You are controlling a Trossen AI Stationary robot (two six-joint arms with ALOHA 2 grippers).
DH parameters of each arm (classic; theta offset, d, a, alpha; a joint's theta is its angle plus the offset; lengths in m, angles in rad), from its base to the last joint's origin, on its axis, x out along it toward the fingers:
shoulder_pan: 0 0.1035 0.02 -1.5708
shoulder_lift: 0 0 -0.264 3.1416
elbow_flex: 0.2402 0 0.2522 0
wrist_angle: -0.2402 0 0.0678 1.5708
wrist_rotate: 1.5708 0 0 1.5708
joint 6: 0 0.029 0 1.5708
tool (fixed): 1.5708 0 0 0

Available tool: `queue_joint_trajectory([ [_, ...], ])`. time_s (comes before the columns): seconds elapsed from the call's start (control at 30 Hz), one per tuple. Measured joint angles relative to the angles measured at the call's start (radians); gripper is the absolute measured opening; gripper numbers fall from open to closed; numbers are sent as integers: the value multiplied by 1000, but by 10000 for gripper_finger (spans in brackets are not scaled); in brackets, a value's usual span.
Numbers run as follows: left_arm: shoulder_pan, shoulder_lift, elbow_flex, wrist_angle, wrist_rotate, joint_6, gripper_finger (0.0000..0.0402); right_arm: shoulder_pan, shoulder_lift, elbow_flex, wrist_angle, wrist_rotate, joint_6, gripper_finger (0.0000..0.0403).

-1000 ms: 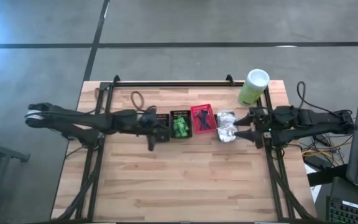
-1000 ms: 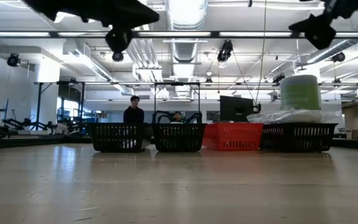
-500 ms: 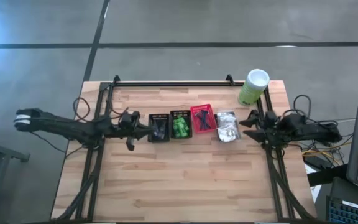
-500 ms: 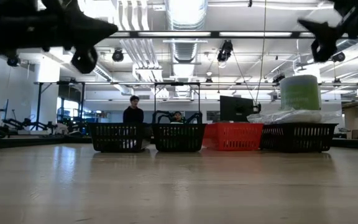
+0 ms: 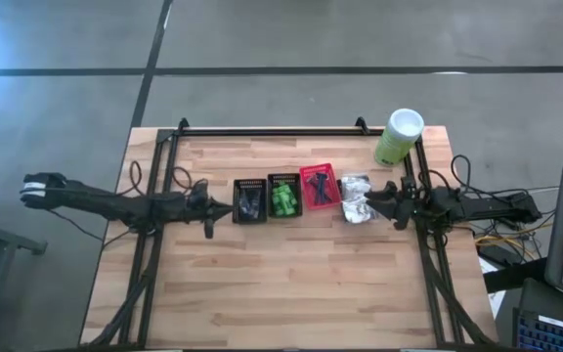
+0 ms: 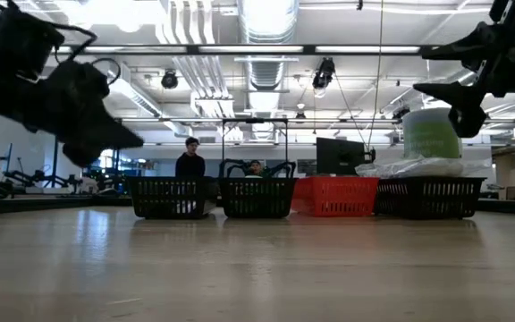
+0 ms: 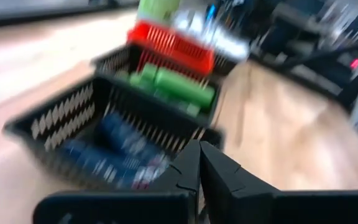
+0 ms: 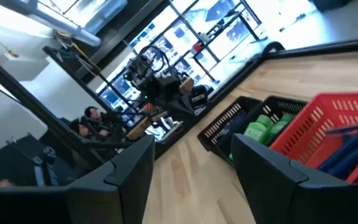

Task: Pick & Place Travel size toiletries
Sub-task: Return to Home Position

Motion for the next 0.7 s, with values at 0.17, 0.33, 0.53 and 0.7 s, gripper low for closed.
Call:
queue_joint_trajectory([
  [0.17,0,1,-11,-122,0,0,12,0,0,0,-4,0,11,206],
  [0.33,-9,-133,-12,-334,2,1,12,0,0,0,-6,-1,8,208],
  [0.53,-8,-337,-12,-483,12,1,12,0,-1,0,-7,-1,7,222],
  [0.7,-8,-477,-12,-478,11,1,12,0,0,0,-7,-1,7,235],
])
